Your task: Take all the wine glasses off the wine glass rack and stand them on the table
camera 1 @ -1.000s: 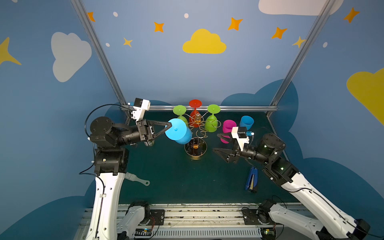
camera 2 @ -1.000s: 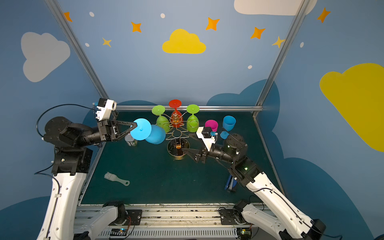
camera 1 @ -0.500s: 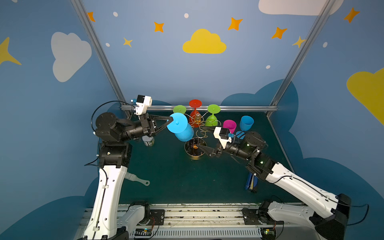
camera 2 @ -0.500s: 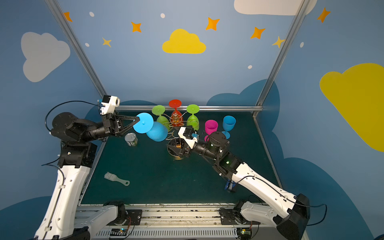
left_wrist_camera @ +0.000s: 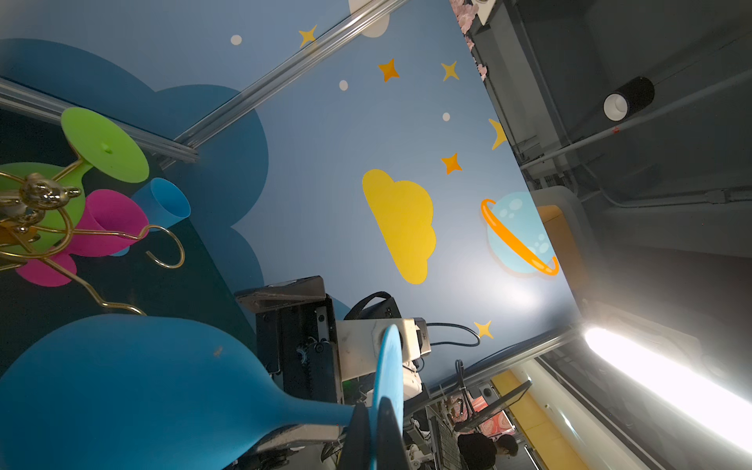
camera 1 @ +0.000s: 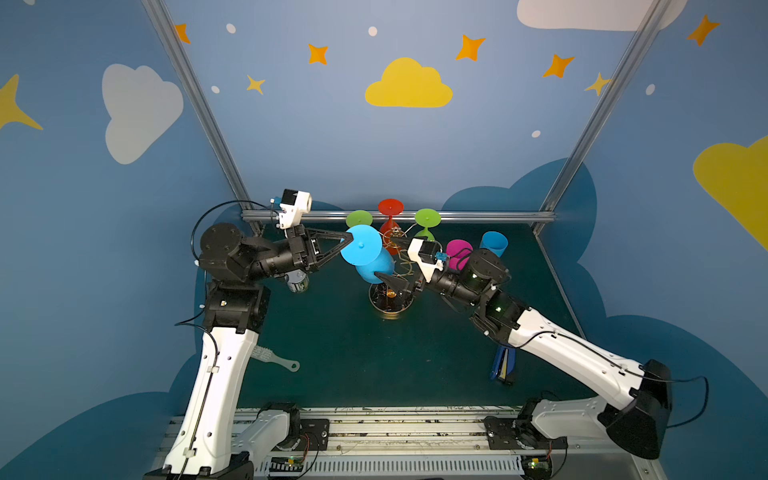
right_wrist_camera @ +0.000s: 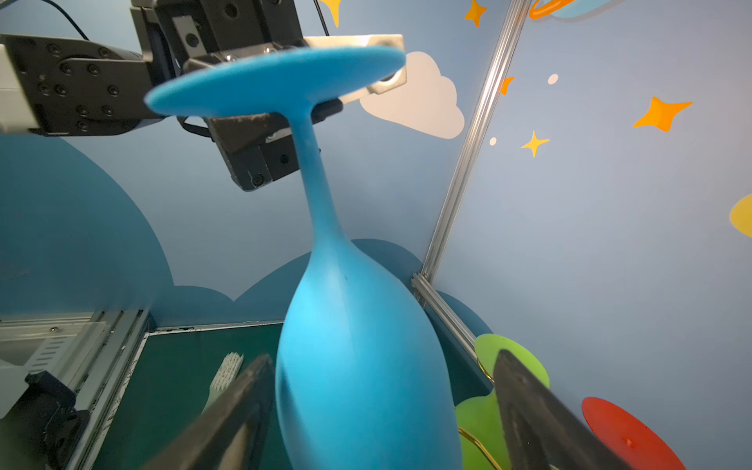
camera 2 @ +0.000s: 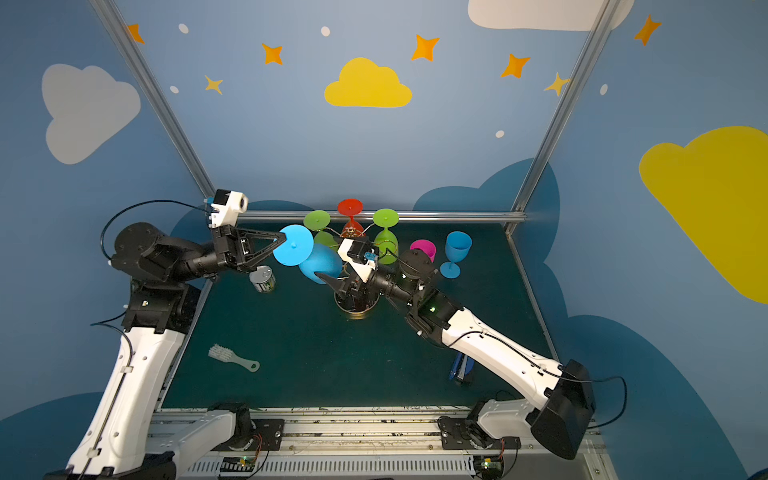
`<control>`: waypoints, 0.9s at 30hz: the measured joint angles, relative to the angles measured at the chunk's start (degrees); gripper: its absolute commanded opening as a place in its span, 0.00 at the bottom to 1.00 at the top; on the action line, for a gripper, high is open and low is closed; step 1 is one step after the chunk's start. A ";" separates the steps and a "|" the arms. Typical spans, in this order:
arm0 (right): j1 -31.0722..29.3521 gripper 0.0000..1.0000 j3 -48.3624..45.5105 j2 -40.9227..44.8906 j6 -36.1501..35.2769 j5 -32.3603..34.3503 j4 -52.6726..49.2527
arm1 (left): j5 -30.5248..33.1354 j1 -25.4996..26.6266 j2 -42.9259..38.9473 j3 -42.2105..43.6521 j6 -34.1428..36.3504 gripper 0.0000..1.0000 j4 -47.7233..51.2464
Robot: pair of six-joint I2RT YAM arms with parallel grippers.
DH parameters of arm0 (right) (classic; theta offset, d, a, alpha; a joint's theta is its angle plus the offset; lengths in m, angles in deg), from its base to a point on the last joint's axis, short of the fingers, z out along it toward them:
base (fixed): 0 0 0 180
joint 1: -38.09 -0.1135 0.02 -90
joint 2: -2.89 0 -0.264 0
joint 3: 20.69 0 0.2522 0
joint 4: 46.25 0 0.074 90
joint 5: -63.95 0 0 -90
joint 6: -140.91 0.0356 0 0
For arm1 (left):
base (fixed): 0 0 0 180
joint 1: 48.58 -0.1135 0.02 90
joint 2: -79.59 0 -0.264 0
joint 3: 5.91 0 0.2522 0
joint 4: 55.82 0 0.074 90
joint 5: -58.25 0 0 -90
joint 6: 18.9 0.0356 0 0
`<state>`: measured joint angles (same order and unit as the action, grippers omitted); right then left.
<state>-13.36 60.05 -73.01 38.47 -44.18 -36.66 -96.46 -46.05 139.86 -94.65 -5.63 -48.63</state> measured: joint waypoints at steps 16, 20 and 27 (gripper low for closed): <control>-1.55 0.83 4.26 -6.12 1.25 -0.74 -0.92 | 0.55 0.96 0.15 0.00 -0.96 0.03 -1.40; -1.60 0.77 4.28 -6.14 1.77 -0.09 -1.09 | 0.98 1.16 0.55 0.00 -1.29 0.03 -1.86; -1.77 0.52 4.28 -5.95 2.89 1.03 -1.53 | 1.99 1.51 0.85 0.22 -1.86 0.03 -2.99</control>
<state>-15.13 64.34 -78.95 41.35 -43.15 -38.19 -94.47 -44.54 140.72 -94.43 -7.48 -51.62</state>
